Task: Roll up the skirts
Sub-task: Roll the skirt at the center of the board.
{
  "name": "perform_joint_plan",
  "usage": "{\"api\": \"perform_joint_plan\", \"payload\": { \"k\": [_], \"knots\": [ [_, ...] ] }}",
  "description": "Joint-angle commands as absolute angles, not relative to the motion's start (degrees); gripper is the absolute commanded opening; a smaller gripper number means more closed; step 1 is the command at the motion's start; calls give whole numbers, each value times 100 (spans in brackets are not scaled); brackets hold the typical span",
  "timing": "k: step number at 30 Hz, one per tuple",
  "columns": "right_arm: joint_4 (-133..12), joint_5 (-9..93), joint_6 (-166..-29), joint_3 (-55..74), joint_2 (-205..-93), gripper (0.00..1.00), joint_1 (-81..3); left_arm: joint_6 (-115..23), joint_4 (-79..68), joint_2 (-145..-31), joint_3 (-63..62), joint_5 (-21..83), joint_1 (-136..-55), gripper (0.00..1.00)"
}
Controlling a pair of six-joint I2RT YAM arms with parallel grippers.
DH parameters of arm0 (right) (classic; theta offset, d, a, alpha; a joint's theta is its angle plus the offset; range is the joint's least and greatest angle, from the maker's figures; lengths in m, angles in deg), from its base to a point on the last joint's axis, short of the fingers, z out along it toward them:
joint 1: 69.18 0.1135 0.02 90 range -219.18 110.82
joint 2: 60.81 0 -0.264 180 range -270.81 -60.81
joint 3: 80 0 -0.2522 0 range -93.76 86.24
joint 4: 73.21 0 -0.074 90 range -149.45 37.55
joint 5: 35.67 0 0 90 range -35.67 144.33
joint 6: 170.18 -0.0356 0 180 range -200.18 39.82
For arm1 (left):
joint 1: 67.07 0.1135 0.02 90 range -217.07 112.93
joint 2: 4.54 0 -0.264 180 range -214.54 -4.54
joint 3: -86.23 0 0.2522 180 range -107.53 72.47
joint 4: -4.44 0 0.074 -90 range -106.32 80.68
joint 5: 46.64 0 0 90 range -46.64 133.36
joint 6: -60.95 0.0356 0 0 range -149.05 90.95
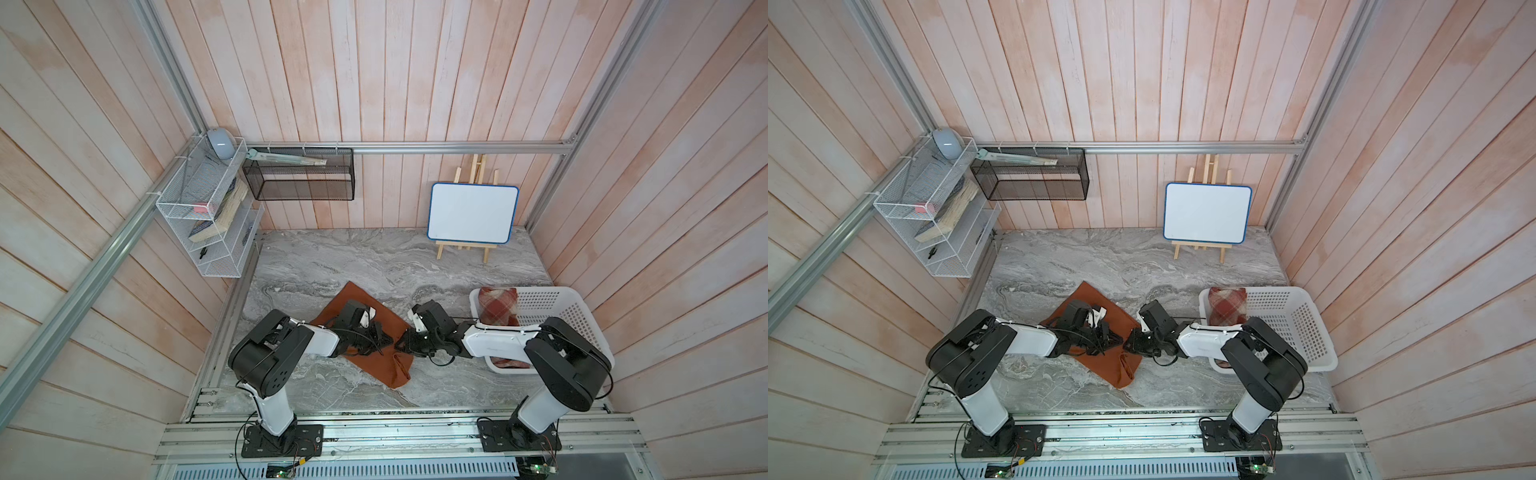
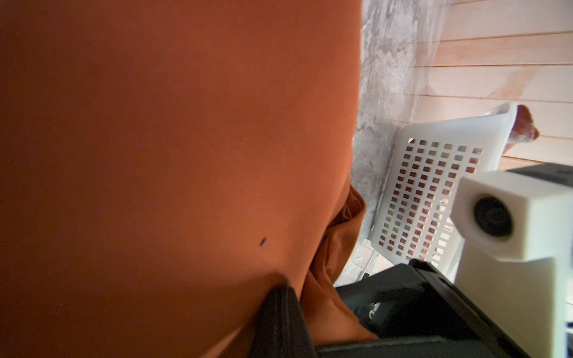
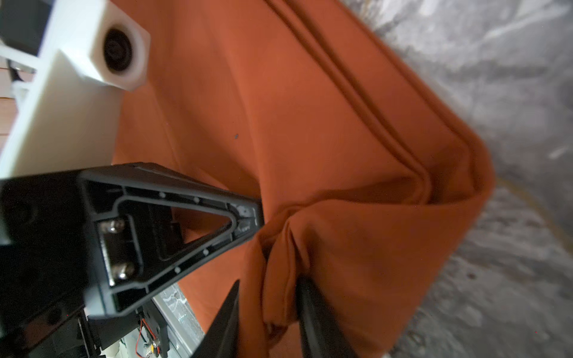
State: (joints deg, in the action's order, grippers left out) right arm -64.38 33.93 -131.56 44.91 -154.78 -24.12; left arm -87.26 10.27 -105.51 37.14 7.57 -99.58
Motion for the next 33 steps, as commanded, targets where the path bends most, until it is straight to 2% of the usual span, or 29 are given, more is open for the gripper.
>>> {"api": "perform_joint_plan", "payload": {
  "k": [1,7,11,15,18,25,28,33],
  "knots": [
    [-6458,3786,-13122,4455,-15654,34,-2383,-8864,769,-10273,4066,846,-9901,0],
    [-6612,3799,-13222,4497,-15779,36,-2348,-8289,-598,-8912,3881,1243,-9996,0],
    [-6603,3766,-13199,4404,-15964,34,-2331,-7403,-1921,-8076,3437,1530,-10560,0],
    [-6755,3710,-13240,4442,-16082,34,-2321,-7191,-2099,-7618,3395,1351,-11172,0],
    [-6795,3676,-13239,4458,-16139,34,-2326,-7203,-2027,-7554,3388,1355,-11605,2],
    [-6816,3640,-13255,4568,-16110,34,-2325,-7045,-1894,-8416,3077,1446,-12226,2],
    [-6846,3649,-13274,4632,-16061,34,-2322,-6986,-2330,-8503,2778,2011,-12445,1],
    [-6911,3595,-13283,4699,-16081,33,-2321,-7220,-2883,-8443,2546,3540,-12621,0]
  ]
}}
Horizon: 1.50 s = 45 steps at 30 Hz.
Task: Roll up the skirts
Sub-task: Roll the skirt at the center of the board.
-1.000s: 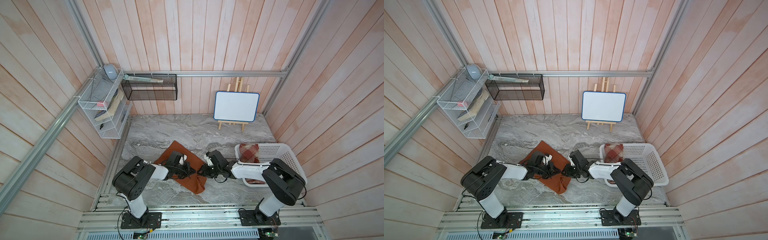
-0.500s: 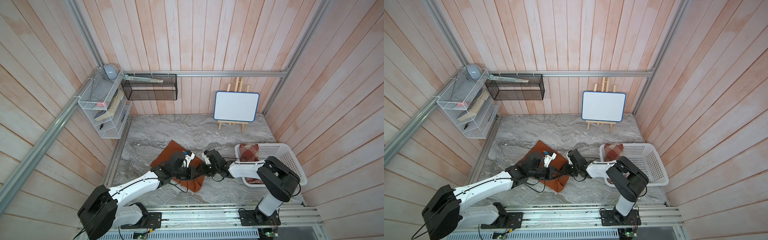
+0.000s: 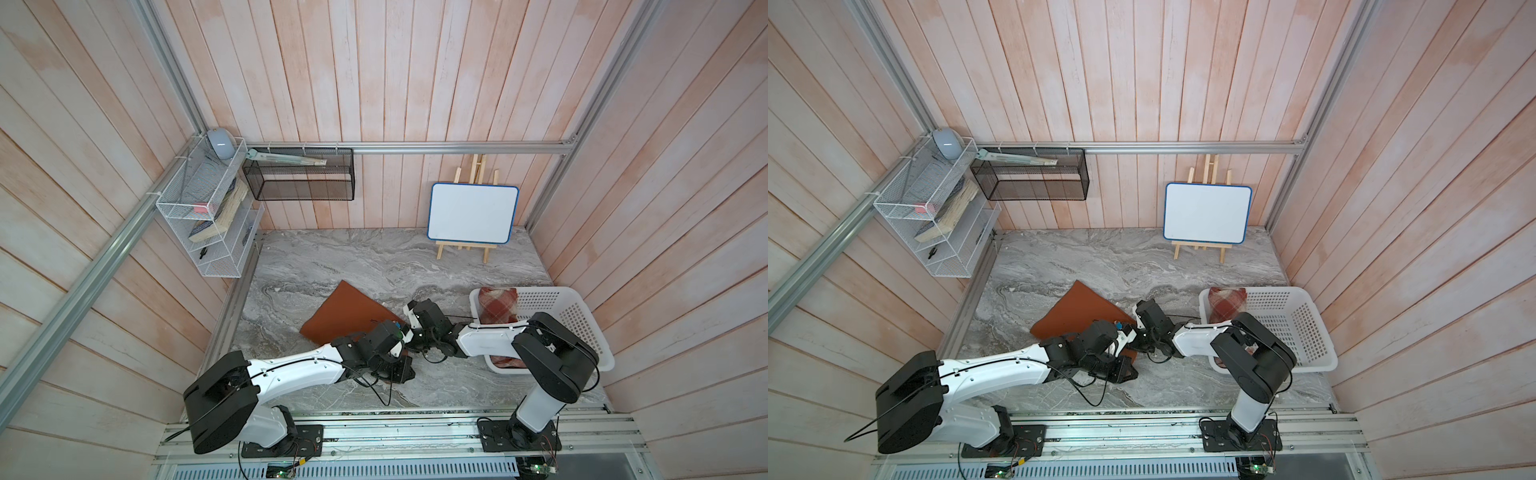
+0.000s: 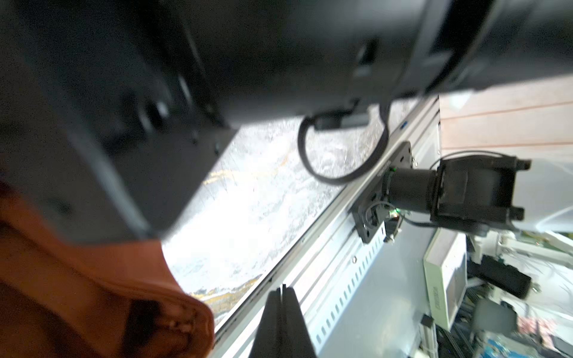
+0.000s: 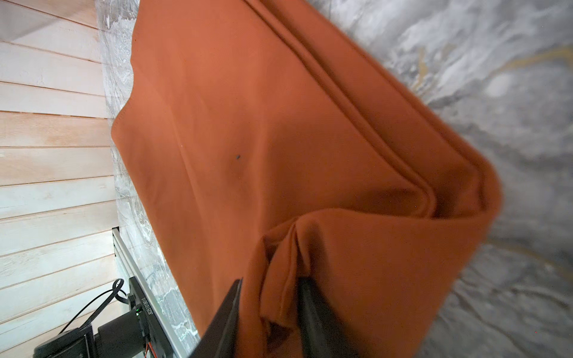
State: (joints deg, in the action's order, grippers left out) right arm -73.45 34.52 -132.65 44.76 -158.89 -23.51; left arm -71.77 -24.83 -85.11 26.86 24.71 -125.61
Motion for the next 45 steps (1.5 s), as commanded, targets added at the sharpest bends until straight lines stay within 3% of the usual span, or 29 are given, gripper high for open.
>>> {"api": "perform_joint_plan", "payload": {
  "k": [1,20,45],
  "knots": [
    [-6910,3608,-13276,4703,-16066,33,-2322,-7278,-2800,-8394,2614,3694,-12622,0],
    [-6952,3626,-13274,4773,-15899,33,-2321,-7469,-3472,-8814,2441,5039,-12847,0],
    [-6930,3741,-13267,4840,-15396,36,-2313,-6571,-2617,-9169,3144,5075,-12407,0]
  ]
}}
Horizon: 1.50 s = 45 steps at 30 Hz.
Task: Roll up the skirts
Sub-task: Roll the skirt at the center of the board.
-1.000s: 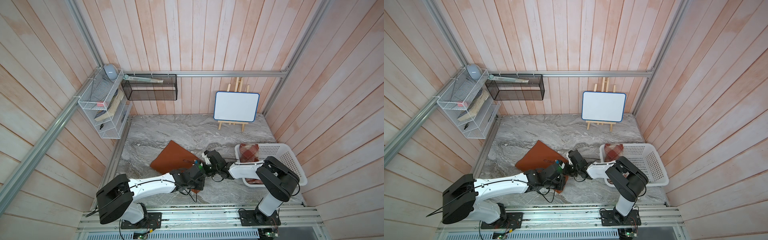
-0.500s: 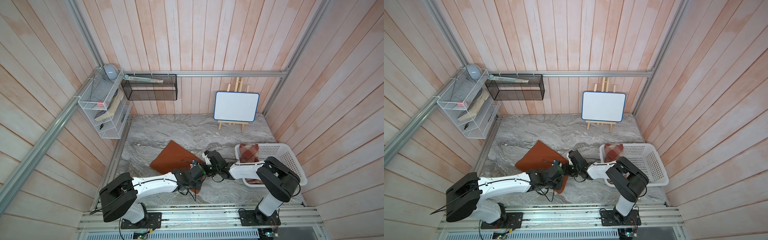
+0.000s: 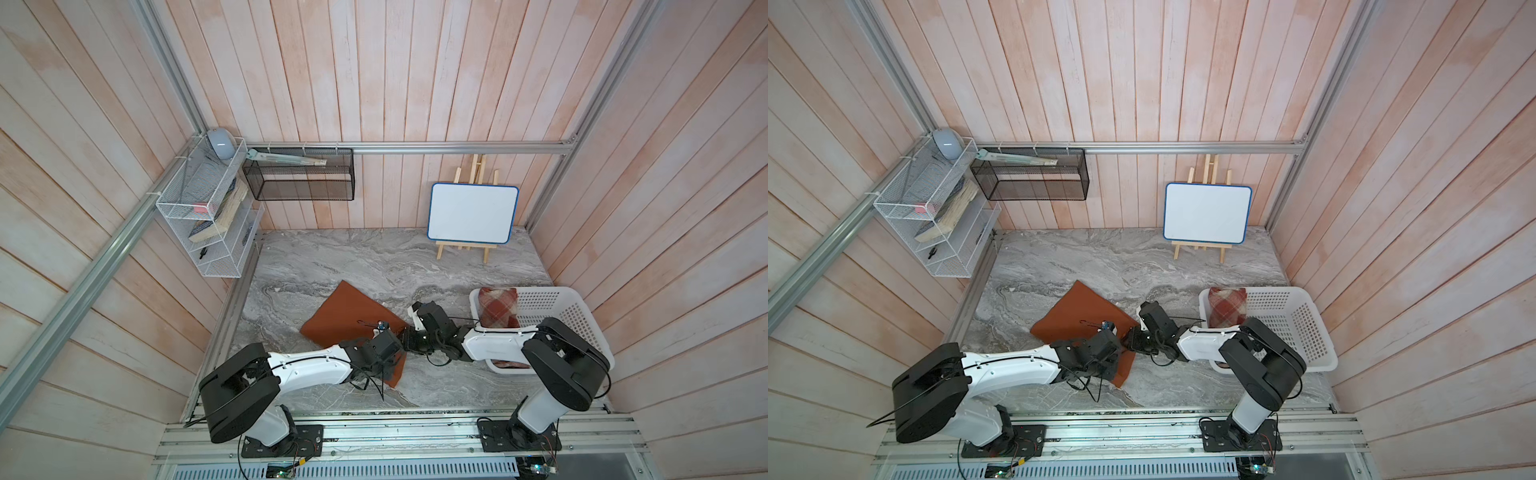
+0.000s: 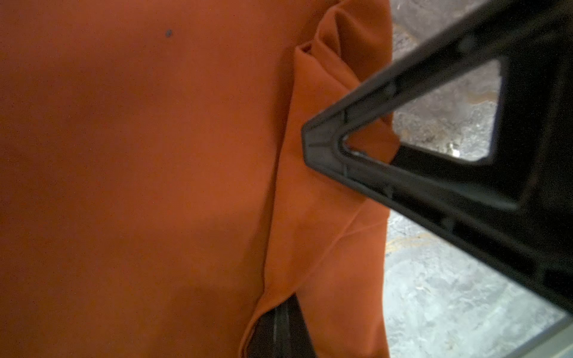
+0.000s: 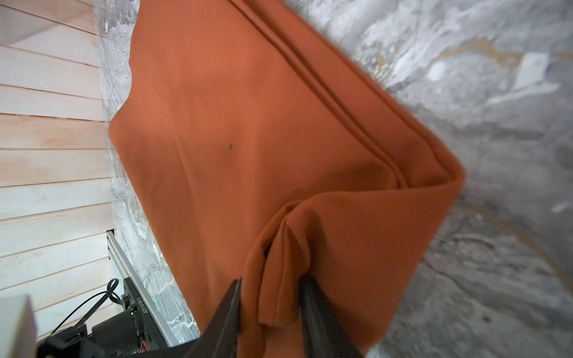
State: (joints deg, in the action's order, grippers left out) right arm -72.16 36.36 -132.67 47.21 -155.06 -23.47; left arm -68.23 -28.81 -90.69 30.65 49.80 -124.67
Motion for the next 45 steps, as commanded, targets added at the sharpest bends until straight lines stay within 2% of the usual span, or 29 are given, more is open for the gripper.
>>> {"api": "perform_joint_plan", "payload": {
  "k": [1,3,7,16,22,26,37,42,45],
  "knots": [
    [-6914,3721,-13252,4831,-15375,37,-2317,-6507,-2522,-9211,3143,5036,-12394,0],
    [-6917,3685,-13213,4835,-15248,39,-2313,-6419,-2388,-9299,3127,5026,-12384,0],
    [-6698,3796,-13044,4835,-14723,51,-2313,-6306,-2272,-9416,3138,5022,-12368,0],
    [-6103,4209,-12922,4997,-13780,60,-2378,-6169,-2209,-9383,3333,4976,-12227,0],
    [-6126,4022,-13172,5638,-13656,59,-2437,-6061,-2059,-9518,3375,4914,-12016,0],
    [-6392,3868,-13393,6009,-13736,55,-2333,-6003,-1966,-9585,3404,4852,-11947,0],
    [-7697,3474,-13490,5879,-15163,54,-2216,-6025,-1702,-9570,3635,4662,-11919,0],
    [-8827,3230,-13579,6149,-15579,49,-2220,-5966,-1432,-9541,3763,4467,-11910,0],
    [-9585,2903,-13533,6197,-15844,43,-2207,-5861,-1191,-9499,3861,4308,-11910,0]
  ]
}}
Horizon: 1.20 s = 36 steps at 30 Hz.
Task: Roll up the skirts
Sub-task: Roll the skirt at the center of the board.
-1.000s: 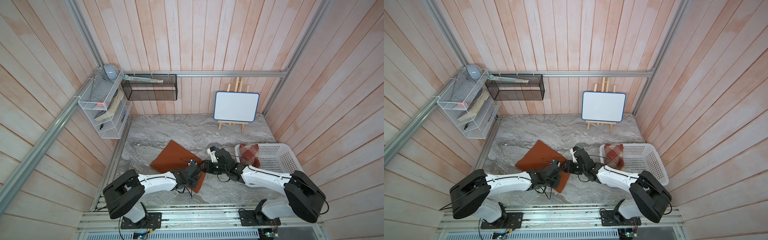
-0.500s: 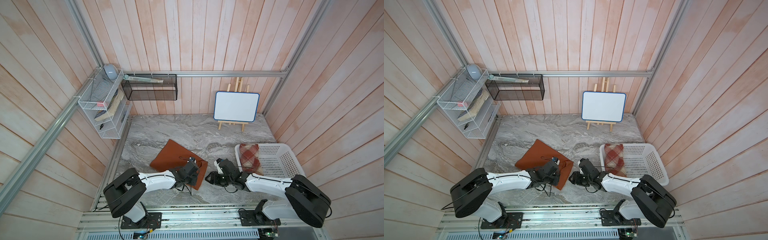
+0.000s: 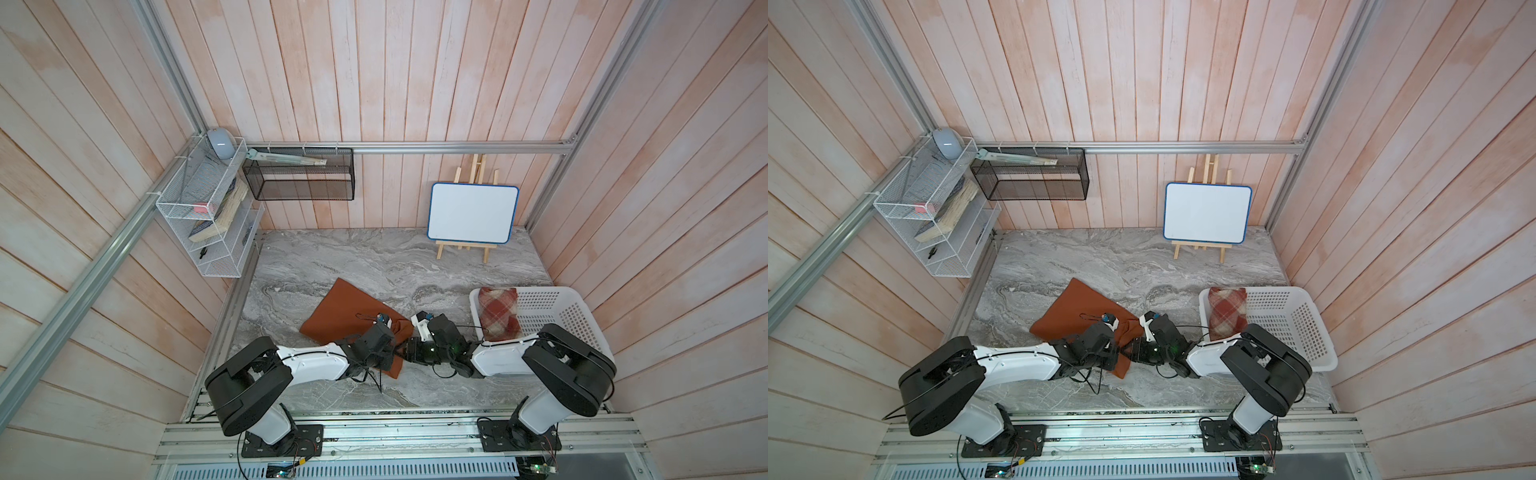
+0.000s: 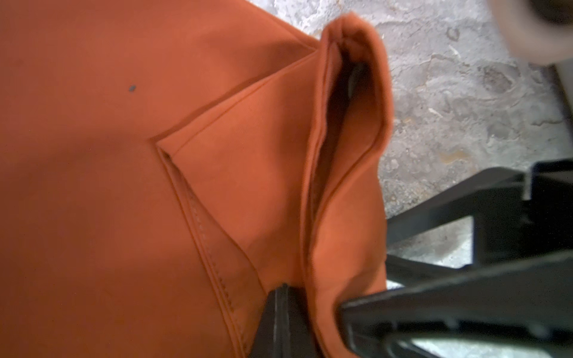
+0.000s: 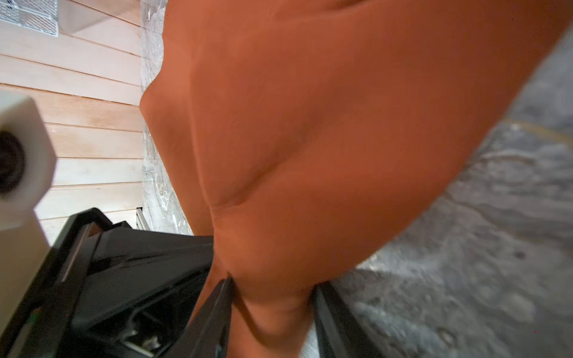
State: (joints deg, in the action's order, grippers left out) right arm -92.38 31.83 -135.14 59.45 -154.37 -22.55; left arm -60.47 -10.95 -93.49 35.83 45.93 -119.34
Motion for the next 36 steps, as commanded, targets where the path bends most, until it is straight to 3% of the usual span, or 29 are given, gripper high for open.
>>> {"api": "perform_joint_plan", "payload": {
  "k": [1,5,9,14,17,19,22,31,36],
  "knots": [
    [-9856,2788,-13558,6235,-15917,42,-2208,-5844,-1148,-9486,3887,4288,-11910,0],
    [-10270,2610,-13632,6229,-16092,29,-2208,-5723,-835,-9272,4055,3882,-11871,0],
    [-9593,3004,-13484,6096,-15862,0,-2203,-5624,-847,-9058,4064,3693,-11849,0],
    [-8421,3715,-13229,5812,-15480,0,-2139,-5722,-1066,-8683,3964,3754,-11840,0],
    [-7940,3946,-13121,5620,-15435,0,-2131,-5760,-1583,-8264,3744,4095,-11816,16],
    [-7733,4118,-13112,5545,-15372,0,-2094,-5796,-1981,-7895,3555,4341,-11800,35],
    [-7056,4480,-13041,5278,-15298,0,-2045,-5805,-2475,-7458,3297,4708,-11783,49],
    [-5073,5365,-12765,5026,-14518,0,-2022,-5887,-2449,-7930,3282,4816,-11234,45],
    [-4029,5335,-12329,4511,-14375,0,-2023,-5820,-2083,-9008,3222,4917,-11142,20]
  ]
}}
